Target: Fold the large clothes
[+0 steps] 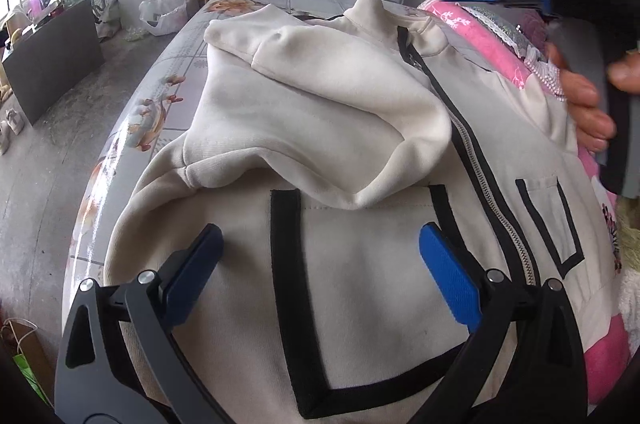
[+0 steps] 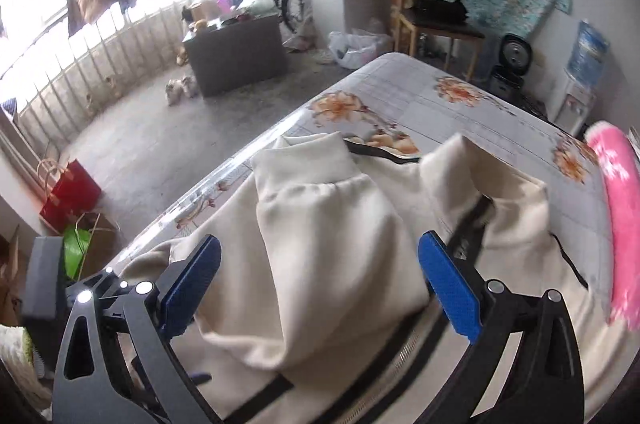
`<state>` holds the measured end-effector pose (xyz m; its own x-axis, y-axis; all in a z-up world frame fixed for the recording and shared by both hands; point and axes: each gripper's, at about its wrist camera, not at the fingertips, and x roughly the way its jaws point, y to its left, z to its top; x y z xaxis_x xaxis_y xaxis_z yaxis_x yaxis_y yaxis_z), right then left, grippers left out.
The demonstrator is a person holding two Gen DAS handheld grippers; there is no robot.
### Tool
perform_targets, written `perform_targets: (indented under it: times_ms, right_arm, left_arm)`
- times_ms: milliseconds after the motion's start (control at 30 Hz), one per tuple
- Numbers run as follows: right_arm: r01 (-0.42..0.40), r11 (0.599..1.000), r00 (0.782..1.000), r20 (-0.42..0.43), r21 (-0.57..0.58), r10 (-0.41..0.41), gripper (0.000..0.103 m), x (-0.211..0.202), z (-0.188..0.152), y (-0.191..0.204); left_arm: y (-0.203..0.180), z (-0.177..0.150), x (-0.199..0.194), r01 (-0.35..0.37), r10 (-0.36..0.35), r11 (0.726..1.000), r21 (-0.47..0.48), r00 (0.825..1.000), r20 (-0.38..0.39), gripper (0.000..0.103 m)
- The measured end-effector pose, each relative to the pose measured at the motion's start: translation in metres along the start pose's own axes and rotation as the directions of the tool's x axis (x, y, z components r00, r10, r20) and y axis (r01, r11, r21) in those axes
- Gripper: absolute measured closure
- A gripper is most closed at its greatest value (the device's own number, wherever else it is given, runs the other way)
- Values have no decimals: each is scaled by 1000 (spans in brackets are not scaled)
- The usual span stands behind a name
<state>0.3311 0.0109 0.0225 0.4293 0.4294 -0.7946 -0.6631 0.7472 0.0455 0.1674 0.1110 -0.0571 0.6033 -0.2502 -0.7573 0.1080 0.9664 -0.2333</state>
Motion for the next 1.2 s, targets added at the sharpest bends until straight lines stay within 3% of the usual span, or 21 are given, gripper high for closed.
perform_targets:
  times_ms: [133, 200, 333, 400, 433, 533, 733, 900, 1067, 1200]
  right_arm:
    - [-31, 998, 992, -122, -58, 24, 12, 68, 27, 18]
    - [-7, 997, 985, -173, -81, -7, 14, 91, 31, 20]
    - [22, 996, 976, -212, -82, -38, 39, 104, 27, 18]
    - [9, 998, 981, -195, -63, -21, 53, 92, 25, 15]
    - [11, 999, 983, -183, -54, -20, 65, 86, 25, 13]
    - [14, 1000, 991, -135, -24, -17, 80, 63, 25, 3]
    - [-34, 992, 999, 42, 122, 29, 81, -29, 9, -31]
    - [-32, 970, 986, 169, 241, -9, 81, -115, -47, -63]
    - [-5, 915, 984, 164, 404, -67, 76, -160, -144, -99]
    - [66, 826, 988, 77, 560, -131, 65, -170, -231, -121]
  left_arm:
    - [5, 0, -2, 38, -38, 999, -23, 999, 10, 8]
    - [4, -1, -2, 38, -37, 999, -23, 999, 12, 8]
    - [2, -1, -1, 34, -33, 999, -23, 999, 10, 8]
    - [3, -2, -2, 40, -39, 999, -21, 999, 18, 8]
    - [3, -2, -2, 41, -41, 999, -21, 999, 21, 8]
    - [1, -5, -1, 28, -28, 1000, -5, 999, 30, 8]
    - [-14, -6, 5, -61, 61, 997, 51, 998, 13, 8]
    - [-12, -5, 2, -52, 52, 998, 28, 998, 19, 8]
    - [-11, -5, 0, -57, 57, 998, 8, 998, 23, 8]
    - [-12, -4, 4, -79, 79, 997, 19, 997, 18, 8]
